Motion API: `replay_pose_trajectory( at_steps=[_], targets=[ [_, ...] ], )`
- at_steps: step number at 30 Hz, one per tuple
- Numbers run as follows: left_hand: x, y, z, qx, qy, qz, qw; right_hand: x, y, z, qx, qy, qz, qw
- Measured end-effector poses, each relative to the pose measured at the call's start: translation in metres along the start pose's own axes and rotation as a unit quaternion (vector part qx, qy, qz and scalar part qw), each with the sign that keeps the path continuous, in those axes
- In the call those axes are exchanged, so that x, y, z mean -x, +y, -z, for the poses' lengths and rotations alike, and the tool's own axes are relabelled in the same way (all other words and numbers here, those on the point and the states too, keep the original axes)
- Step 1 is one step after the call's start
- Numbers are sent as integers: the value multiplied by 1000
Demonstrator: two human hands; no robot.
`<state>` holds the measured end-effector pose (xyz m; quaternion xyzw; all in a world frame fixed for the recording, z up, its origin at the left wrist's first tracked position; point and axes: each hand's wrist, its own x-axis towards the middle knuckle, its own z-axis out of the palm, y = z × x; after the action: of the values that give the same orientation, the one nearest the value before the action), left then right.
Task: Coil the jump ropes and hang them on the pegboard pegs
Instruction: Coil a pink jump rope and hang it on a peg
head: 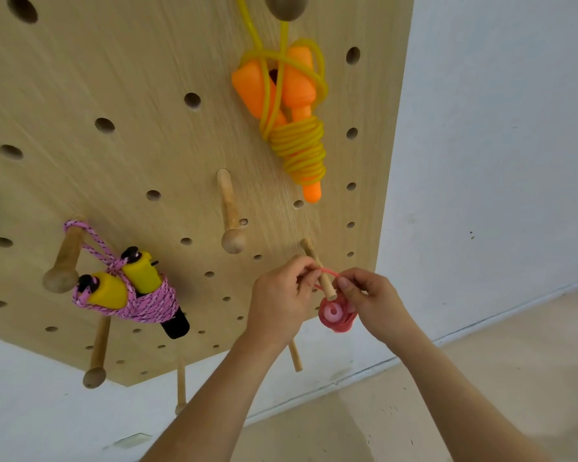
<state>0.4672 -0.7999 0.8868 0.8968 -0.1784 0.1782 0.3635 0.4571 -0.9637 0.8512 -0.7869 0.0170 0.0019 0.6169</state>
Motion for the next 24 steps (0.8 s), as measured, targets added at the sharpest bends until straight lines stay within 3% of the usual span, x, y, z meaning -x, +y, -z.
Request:
replay_pose_trajectory(
  at_steps=[5, 9, 11, 14, 18, 24],
  targets=[
    [-21, -6, -2, -31, 56, 33, 997, -29, -14, 0, 31, 2, 6, 999],
    [-27, -7, 0, 7, 49, 102, 994, -42, -15, -6, 54, 21, -8, 998],
    [-20, -3, 3, 60, 9, 124, 990, -45, -16, -9, 51, 42, -16, 998],
    [1, 7, 7, 116, -118, 143, 976, -47, -19, -14, 70, 82, -22, 994],
    [8, 4, 7, 38, -173, 75, 981, -46, -26, -17, 88, 149, 8, 985],
    [-8, 2, 12, -4, -208, 62, 976, -34, -46, -5, 36, 5, 19, 999]
  ],
)
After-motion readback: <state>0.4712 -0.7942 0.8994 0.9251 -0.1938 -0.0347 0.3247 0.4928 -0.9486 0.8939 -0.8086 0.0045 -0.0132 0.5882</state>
